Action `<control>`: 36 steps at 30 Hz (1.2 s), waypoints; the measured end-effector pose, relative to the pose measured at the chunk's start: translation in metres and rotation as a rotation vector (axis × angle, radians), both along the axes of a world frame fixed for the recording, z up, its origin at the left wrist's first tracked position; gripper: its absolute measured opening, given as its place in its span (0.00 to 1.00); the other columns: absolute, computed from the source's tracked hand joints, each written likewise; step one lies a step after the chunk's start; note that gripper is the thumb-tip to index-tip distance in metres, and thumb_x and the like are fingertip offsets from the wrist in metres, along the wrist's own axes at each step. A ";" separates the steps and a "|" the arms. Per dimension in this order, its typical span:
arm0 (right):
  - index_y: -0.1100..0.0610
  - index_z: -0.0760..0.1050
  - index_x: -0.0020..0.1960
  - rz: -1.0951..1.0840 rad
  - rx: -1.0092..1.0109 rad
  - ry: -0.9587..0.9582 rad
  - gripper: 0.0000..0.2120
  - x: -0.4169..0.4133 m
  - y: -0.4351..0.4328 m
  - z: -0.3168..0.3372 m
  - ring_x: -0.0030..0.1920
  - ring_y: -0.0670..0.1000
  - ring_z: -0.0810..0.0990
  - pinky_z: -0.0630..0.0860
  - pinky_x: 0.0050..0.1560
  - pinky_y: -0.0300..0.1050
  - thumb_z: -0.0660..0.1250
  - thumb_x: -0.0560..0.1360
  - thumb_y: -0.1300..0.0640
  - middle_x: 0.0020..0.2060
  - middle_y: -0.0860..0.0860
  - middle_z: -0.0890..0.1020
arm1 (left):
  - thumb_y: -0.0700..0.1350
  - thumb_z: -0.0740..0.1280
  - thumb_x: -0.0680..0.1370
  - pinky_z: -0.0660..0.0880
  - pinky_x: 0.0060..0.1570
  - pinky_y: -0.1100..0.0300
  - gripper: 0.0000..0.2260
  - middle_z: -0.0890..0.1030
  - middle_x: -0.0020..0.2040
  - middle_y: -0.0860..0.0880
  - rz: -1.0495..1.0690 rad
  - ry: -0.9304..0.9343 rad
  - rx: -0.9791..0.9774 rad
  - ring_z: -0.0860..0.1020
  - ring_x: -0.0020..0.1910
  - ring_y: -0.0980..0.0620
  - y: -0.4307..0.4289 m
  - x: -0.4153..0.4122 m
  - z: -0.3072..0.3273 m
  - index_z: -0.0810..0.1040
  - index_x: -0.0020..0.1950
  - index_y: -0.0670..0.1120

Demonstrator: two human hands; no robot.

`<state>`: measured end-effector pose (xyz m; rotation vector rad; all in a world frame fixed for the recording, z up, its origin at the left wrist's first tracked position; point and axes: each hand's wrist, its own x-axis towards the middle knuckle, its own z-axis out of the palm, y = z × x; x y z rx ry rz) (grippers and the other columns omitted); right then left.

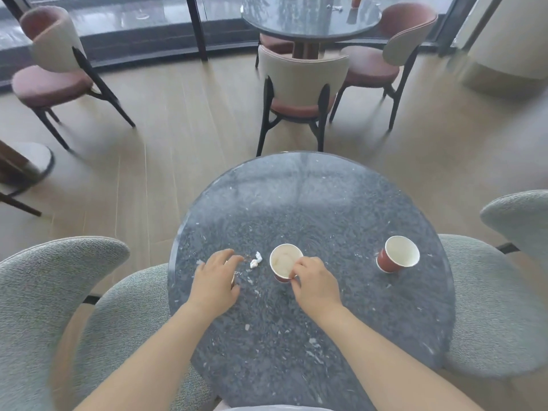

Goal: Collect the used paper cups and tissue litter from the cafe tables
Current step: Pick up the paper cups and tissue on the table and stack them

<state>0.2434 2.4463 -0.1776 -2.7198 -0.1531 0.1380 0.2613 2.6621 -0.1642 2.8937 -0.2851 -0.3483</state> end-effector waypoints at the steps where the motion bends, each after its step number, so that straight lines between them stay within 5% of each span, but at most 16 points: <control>1: 0.56 0.77 0.48 -0.013 -0.015 0.003 0.07 0.002 0.001 -0.001 0.55 0.51 0.70 0.71 0.41 0.44 0.61 0.75 0.58 0.52 0.48 0.77 | 0.47 0.67 0.73 0.61 0.67 0.47 0.25 0.61 0.72 0.52 0.005 0.034 0.026 0.57 0.73 0.51 0.004 0.002 -0.002 0.64 0.69 0.54; 8: 0.56 0.77 0.49 -0.095 -0.074 0.010 0.08 0.012 0.008 -0.005 0.55 0.52 0.71 0.70 0.40 0.43 0.60 0.76 0.58 0.52 0.48 0.77 | 0.43 0.68 0.73 0.68 0.65 0.45 0.30 0.55 0.75 0.50 0.003 0.213 0.004 0.52 0.74 0.47 0.019 0.016 -0.018 0.59 0.72 0.54; 16: 0.53 0.77 0.52 -0.103 -0.118 0.042 0.08 0.014 0.018 -0.006 0.57 0.52 0.70 0.70 0.48 0.44 0.64 0.75 0.55 0.55 0.47 0.76 | 0.48 0.69 0.74 0.69 0.64 0.52 0.28 0.61 0.72 0.51 -0.065 0.113 -0.133 0.57 0.72 0.50 0.017 0.034 -0.028 0.62 0.71 0.53; 23: 0.58 0.79 0.45 0.018 0.099 -0.164 0.10 0.016 0.058 0.009 0.48 0.56 0.78 0.77 0.45 0.47 0.73 0.65 0.64 0.45 0.52 0.81 | 0.53 0.69 0.73 0.70 0.63 0.52 0.30 0.58 0.74 0.51 -0.038 0.102 -0.148 0.54 0.74 0.52 0.023 0.044 -0.030 0.60 0.72 0.55; 29: 0.62 0.76 0.56 0.167 0.137 -0.048 0.12 0.023 0.092 -0.006 0.56 0.58 0.75 0.71 0.59 0.49 0.64 0.73 0.66 0.55 0.57 0.78 | 0.52 0.70 0.73 0.68 0.65 0.48 0.30 0.56 0.75 0.49 0.006 0.116 -0.147 0.52 0.74 0.49 0.042 0.049 -0.028 0.61 0.71 0.56; 36: 0.57 0.67 0.67 0.222 -0.055 0.149 0.19 0.037 0.104 -0.035 0.68 0.52 0.62 0.69 0.62 0.46 0.59 0.77 0.64 0.68 0.52 0.66 | 0.49 0.71 0.72 0.67 0.66 0.48 0.37 0.53 0.76 0.49 0.046 0.120 -0.195 0.54 0.74 0.47 0.063 0.050 -0.032 0.54 0.74 0.56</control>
